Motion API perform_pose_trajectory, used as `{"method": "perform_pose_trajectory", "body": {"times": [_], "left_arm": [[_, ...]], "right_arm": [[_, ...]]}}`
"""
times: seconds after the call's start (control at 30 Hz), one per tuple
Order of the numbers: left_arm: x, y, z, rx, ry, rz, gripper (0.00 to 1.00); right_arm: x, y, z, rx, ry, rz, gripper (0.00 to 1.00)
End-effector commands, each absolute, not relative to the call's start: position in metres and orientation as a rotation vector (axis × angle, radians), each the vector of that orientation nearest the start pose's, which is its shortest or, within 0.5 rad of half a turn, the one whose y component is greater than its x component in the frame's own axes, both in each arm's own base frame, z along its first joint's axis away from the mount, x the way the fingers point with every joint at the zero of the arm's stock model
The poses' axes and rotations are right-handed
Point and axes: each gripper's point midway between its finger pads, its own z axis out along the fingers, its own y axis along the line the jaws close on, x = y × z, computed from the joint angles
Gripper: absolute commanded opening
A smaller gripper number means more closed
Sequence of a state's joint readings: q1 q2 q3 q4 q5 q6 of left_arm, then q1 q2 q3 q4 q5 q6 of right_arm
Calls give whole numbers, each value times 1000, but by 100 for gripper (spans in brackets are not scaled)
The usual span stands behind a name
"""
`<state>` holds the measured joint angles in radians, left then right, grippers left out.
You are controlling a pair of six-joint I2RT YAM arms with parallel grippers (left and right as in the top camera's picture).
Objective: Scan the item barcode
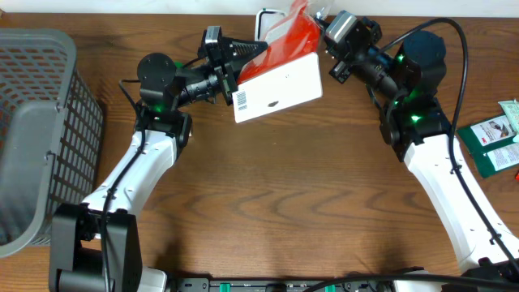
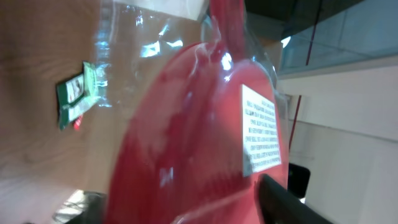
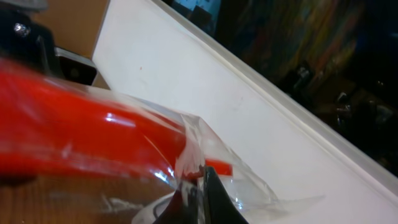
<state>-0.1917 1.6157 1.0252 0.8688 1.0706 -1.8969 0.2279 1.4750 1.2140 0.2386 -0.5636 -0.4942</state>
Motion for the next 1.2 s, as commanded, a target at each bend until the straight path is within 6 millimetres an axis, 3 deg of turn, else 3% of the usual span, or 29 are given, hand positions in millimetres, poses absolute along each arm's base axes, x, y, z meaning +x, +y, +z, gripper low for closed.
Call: {"method": "perform_pose_trajectory", "body": {"times": [0.0, 0.17, 0.33, 0.4, 0.47, 0.5, 0.53, 0.57, 0.6, 0.7, 0.77, 0.93, 1.03, 1.1, 1.13, 1.17], "left_arm": [[380, -228, 350, -311, 1896, -2233, 33], [380, -228, 350, -311, 1896, -2233, 12], [380, -228, 350, -305, 1895, -2229, 9], [380, -228, 349, -300, 1895, -2224, 8], [380, -228, 349, -304, 1898, -2223, 9], [380, -228, 348, -299, 1898, -2217, 8], [380, -228, 348, -289, 1895, -2210, 8], [381, -228, 348, -283, 1894, -2205, 8], [381, -228, 347, -272, 1892, -2197, 8], [383, -228, 343, -275, 1902, -2175, 8], [386, -228, 336, -297, 1917, -2150, 8], [390, -229, 320, -358, 1976, -2123, 8], [390, -229, 320, -356, 1975, -2122, 8], [390, -229, 320, -356, 1976, -2122, 8], [390, -229, 320, -355, 1976, -2122, 8], [390, -229, 320, -355, 1976, -2122, 8]], "right_arm": [[429, 200, 365, -964, 1288, 271, 1], [429, 200, 363, -965, 1295, 274, 1], [429, 200, 363, -965, 1296, 274, 3], [430, 199, 362, -960, 1302, 269, 15], [433, 196, 362, -941, 1317, 244, 33], [436, 193, 362, -927, 1327, 226, 36], [439, 190, 362, -912, 1337, 208, 47], [441, 187, 361, -898, 1347, 190, 68], [443, 184, 361, -888, 1356, 178, 74], [447, 176, 357, -872, 1382, 160, 76], [449, 172, 352, -869, 1407, 158, 99], [449, 163, 337, -870, 1479, 167, 99], [447, 165, 331, -881, 1501, 185, 83], [441, 172, 330, -914, 1485, 234, 88], [436, 178, 331, -942, 1466, 275, 96], [429, 186, 332, -976, 1440, 326, 95]]}}
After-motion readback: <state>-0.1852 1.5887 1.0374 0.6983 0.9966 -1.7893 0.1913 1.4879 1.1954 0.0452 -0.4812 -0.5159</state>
